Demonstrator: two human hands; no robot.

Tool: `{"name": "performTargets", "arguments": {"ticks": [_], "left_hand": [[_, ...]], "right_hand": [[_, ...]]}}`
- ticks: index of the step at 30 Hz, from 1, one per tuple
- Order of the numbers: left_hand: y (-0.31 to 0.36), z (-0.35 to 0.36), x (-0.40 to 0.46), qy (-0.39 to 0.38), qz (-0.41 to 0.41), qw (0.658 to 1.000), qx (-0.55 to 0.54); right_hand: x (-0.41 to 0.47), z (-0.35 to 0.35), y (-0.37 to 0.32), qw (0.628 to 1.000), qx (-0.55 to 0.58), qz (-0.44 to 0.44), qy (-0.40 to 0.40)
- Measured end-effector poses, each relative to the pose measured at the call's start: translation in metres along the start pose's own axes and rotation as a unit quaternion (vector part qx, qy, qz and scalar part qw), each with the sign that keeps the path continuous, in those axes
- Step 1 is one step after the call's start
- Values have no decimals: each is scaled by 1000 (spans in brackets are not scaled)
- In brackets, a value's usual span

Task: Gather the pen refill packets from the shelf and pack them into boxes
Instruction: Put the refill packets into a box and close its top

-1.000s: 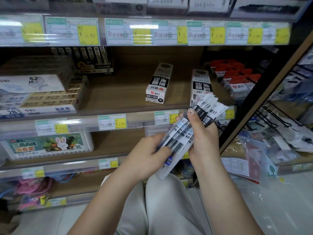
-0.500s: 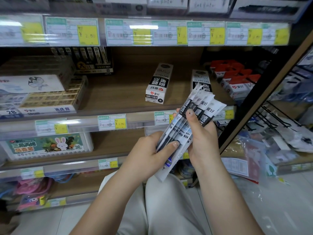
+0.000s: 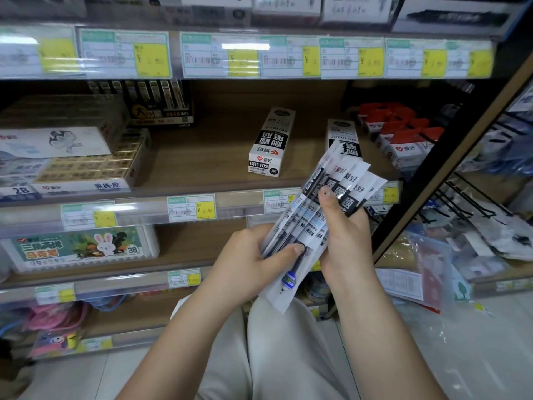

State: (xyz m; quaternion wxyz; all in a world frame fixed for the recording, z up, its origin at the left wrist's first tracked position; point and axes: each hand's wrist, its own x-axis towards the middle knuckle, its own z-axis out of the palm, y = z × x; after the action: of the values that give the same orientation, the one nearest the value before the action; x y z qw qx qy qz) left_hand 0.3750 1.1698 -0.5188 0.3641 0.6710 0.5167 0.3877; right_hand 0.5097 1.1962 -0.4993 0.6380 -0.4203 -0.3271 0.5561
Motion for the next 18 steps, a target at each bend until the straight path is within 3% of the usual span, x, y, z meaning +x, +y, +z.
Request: {"name": "performTargets", "arguments": {"ticks": [5,18], "left_hand": [[3,3,-1,-26,-13,999,-28],[0,2,1,20,18,999,34]], "right_hand": [[-1,3,0,1000,1,-11,17],[-4,7,-2,999,6,-27,31]]}}
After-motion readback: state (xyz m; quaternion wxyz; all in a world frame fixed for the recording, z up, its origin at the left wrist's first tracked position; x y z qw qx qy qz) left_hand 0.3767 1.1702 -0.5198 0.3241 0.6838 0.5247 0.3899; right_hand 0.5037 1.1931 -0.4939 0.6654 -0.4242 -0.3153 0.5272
